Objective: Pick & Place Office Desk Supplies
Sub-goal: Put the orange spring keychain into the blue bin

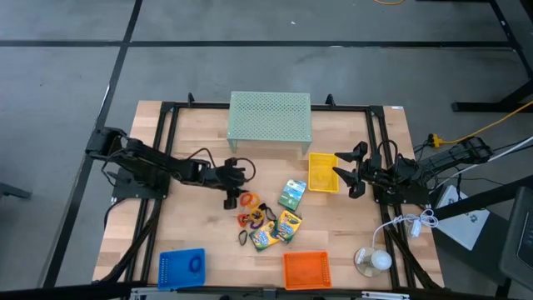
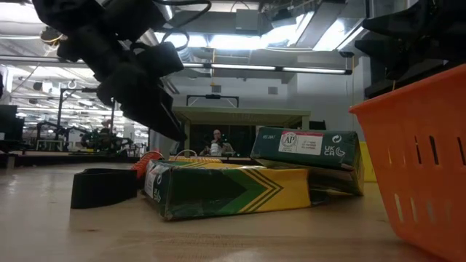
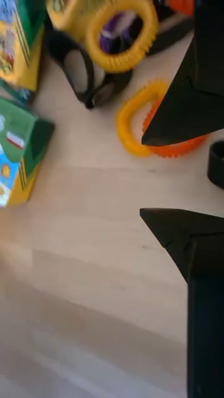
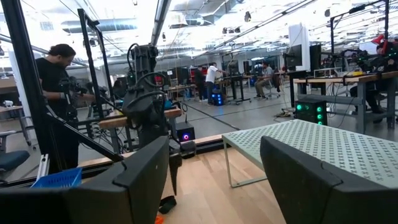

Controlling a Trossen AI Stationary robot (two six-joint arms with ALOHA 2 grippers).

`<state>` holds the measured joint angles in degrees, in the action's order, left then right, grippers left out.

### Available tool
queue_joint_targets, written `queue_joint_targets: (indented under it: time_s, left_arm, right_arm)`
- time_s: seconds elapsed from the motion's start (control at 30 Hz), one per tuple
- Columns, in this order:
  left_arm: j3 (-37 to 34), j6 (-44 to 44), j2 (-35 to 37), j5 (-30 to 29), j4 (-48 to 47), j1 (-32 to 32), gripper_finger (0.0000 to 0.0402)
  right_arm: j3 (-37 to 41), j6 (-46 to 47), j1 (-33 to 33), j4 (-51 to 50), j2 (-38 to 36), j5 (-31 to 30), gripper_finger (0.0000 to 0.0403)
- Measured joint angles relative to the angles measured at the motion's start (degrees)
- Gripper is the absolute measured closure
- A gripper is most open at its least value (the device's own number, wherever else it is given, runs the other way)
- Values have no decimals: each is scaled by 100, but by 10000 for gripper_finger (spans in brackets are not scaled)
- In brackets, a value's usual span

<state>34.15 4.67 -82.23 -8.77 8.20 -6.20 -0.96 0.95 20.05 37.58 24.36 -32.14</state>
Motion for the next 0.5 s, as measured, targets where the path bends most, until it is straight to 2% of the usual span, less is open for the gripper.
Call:
queue_joint_targets:
  time_s: [0.13,0.27,0.5]
  left_arm:
    - [2,33,-373,194,209,-48,235]
    - [62,44,-909,101,281,-78,244]
    - [581,-180,-1432,164,130,-81,250]
  right_arm:
    - [1,0,0,-6,0,0,147]
    - [0,0,1,-24,0,2,147]
    - [1,0,2,-26,0,2,147]
